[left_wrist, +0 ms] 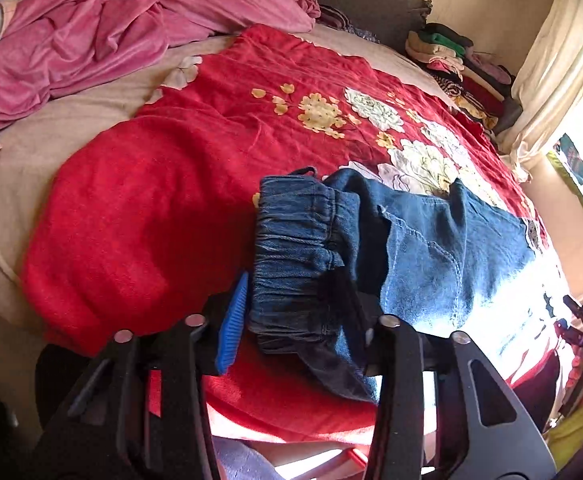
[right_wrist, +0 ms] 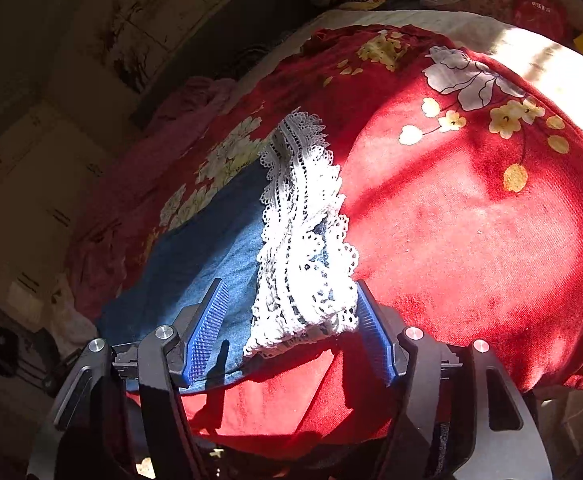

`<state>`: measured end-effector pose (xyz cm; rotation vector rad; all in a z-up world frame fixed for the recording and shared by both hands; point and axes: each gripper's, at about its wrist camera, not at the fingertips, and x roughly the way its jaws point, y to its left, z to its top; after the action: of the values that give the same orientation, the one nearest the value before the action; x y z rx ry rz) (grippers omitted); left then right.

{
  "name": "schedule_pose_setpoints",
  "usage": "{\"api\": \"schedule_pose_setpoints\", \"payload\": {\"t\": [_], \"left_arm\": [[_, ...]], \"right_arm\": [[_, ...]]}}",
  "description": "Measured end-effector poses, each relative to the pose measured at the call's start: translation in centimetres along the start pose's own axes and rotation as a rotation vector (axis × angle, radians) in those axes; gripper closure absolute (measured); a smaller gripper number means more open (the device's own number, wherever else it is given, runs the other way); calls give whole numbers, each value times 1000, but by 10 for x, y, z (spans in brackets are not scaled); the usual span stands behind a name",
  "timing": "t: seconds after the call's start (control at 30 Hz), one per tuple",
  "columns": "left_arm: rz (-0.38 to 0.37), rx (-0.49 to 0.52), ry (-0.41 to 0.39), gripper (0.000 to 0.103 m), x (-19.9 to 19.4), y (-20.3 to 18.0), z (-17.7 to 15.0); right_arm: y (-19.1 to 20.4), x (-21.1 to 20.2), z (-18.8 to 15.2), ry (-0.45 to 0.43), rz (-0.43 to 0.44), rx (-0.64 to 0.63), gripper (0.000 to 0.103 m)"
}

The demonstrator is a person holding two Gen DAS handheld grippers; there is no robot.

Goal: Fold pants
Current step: 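Fold the lace hem over the pants and open both tools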

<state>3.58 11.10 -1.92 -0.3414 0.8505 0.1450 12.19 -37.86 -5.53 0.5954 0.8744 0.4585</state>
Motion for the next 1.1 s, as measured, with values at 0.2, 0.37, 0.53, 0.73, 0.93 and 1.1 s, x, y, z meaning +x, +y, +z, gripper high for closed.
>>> {"api": "schedule_pose_setpoints", "payload": {"t": [0.2,0.37,0.53,0.73,0.93,1.1], "left_arm": [[56,20,-14,74,2,1,1],[76,13,-10,74,5,6,-1],[84,7,-9,73,9,8,-4],[52,-27,-2,72,2,11,-4],[41,3,-80,72,-38,6,6],[36,30,-120,63,-55,-4,13]], "right_arm": [[16,-11,-1,-25,-22,-69,78],[41,-4,-9,42,-315,-316,78],[37,10,-21,60,-407,-357,76],[33,-2,-19,58,-389,-309,60],[34,-35,-16,-4,-409,-268,42],[46,-58,-13,-64,-417,-285,39]]}}
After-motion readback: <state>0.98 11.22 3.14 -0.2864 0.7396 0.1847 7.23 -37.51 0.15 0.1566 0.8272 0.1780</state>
